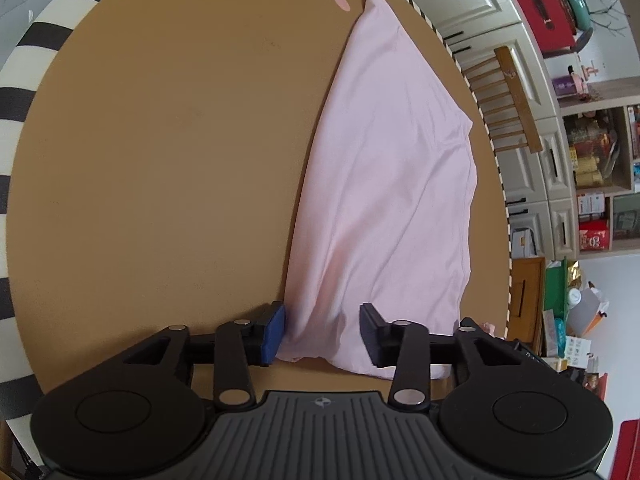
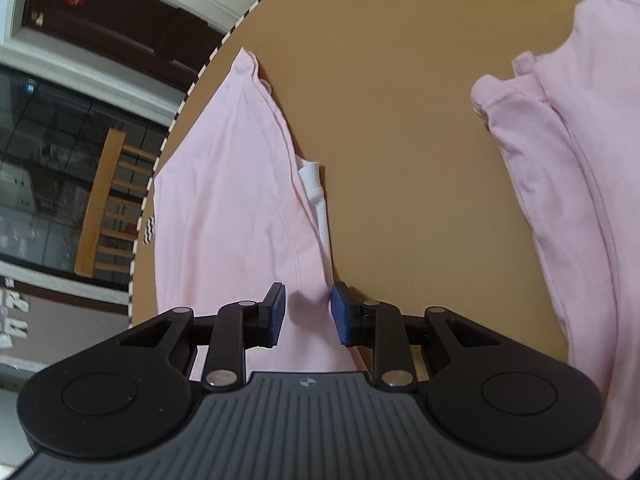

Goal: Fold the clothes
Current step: 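Grasp the shirt end with the left gripper while the right gripper grasps it too, then hold the end of the folded pink shirt closed in both grippers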

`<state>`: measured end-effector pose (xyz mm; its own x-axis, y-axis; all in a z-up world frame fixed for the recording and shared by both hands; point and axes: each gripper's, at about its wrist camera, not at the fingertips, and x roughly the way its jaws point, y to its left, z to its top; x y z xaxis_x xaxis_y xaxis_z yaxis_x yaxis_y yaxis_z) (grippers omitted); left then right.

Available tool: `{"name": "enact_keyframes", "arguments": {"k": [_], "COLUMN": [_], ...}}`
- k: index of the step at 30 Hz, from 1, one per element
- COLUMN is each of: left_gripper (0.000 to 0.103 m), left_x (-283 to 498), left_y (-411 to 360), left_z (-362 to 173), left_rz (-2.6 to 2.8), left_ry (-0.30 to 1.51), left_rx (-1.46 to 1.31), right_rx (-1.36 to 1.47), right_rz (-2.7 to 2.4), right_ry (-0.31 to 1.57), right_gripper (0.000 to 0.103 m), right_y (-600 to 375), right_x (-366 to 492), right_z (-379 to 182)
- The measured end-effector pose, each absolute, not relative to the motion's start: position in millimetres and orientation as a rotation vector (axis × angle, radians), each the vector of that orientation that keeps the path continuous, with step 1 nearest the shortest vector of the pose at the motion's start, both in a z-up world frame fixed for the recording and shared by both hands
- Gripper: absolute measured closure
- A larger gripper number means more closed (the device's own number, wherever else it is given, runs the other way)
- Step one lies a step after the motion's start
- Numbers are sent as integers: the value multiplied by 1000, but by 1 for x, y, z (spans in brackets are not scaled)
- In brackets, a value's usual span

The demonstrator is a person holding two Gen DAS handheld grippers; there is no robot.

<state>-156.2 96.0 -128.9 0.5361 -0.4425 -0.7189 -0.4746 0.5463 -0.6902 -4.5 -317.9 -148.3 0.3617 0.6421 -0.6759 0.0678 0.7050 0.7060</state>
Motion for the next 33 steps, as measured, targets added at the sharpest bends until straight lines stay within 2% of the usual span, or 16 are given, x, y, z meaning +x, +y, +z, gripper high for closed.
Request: {"name": "enact_keyframes", "arguments": {"k": [1,3,4,5,7,17,33], "left_gripper": [57,60,67,71,94,96,96], "left_x": [-154,-151,-149,-147,-144,-147,-164], "left_y": [95,94,92,91,87,91,95], "left_z": [-130,-134,-135,-135,-137,-125,-118], "left_rz": [21,16,14,13,6,-30,-13], "left_ry": [1051,1038,1038,1039,1045,977,982], "left_rx": [-1057,-1077,-1071,-1063,-1044,-1073,-1086], "right_rx": [723,681,655,646,637,749,726], "right_rz": [413,400,400,406,414,450,468], "right_ry": [1156,1150,1147,1146,1145,1127,1117], "right_gripper": [78,93,98,97,98,98,98], "right_y": [-316,-311,-308,-307,-305,-318,-318], "right_x": [-4,-4,-4,-4,-5,-6,-13], "right_z": [-149,-149,-148,-148,-147,-139,-127]}}
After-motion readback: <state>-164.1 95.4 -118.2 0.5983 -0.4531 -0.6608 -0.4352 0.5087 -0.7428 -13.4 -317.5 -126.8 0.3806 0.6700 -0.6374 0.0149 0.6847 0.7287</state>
